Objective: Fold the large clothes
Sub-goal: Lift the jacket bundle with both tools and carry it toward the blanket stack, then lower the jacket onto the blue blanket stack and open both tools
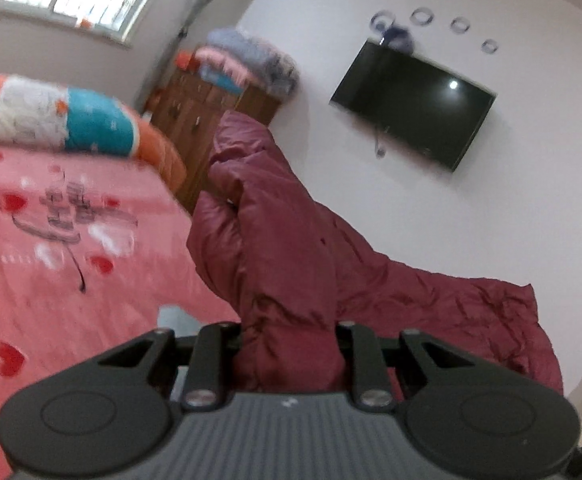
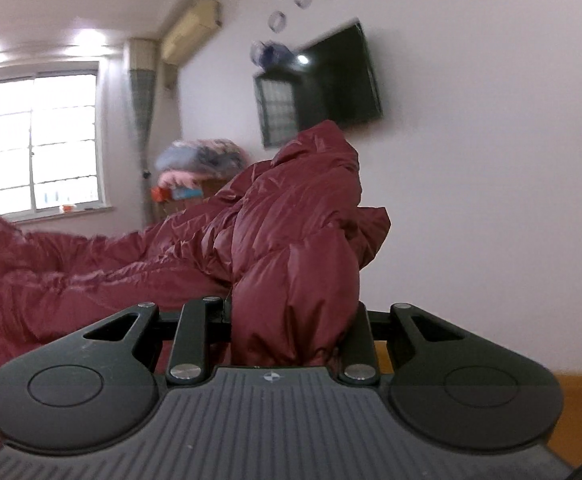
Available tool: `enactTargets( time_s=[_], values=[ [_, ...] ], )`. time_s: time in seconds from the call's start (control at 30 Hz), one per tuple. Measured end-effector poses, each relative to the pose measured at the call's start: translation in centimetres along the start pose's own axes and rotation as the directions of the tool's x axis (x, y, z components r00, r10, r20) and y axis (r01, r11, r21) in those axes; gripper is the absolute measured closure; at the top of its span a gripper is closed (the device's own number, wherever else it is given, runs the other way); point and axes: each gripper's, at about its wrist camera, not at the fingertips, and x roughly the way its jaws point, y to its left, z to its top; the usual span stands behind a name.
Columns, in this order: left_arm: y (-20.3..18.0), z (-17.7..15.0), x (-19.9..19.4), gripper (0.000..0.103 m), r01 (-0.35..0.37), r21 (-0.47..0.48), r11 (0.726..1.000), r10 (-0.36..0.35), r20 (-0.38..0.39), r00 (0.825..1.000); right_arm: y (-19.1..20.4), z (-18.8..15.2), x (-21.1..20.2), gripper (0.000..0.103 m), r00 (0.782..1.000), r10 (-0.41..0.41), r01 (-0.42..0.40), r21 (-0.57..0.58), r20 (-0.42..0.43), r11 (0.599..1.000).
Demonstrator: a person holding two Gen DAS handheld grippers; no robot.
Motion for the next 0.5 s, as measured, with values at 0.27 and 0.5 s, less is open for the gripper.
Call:
enactTargets(
  time_s=[0.27,0.5],
  values=[
    [2.5,-2.7,5.3,0.075,-0.106,-0.013,0.994,0.104,-0.095,0.99,-1.1,-3.6,6.0,0.061,0.99,-0.064,0.059,-0.039,-0.129,0.997],
    [3.3,-2.7,5.2,0.039,-0.159,-0.002,0.987,0.159,-0.087,0.983,1.7,-2.8,9.7,0.025,0.981,-0.115,0.109,-0.043,-0.158,0.993]
  ],
)
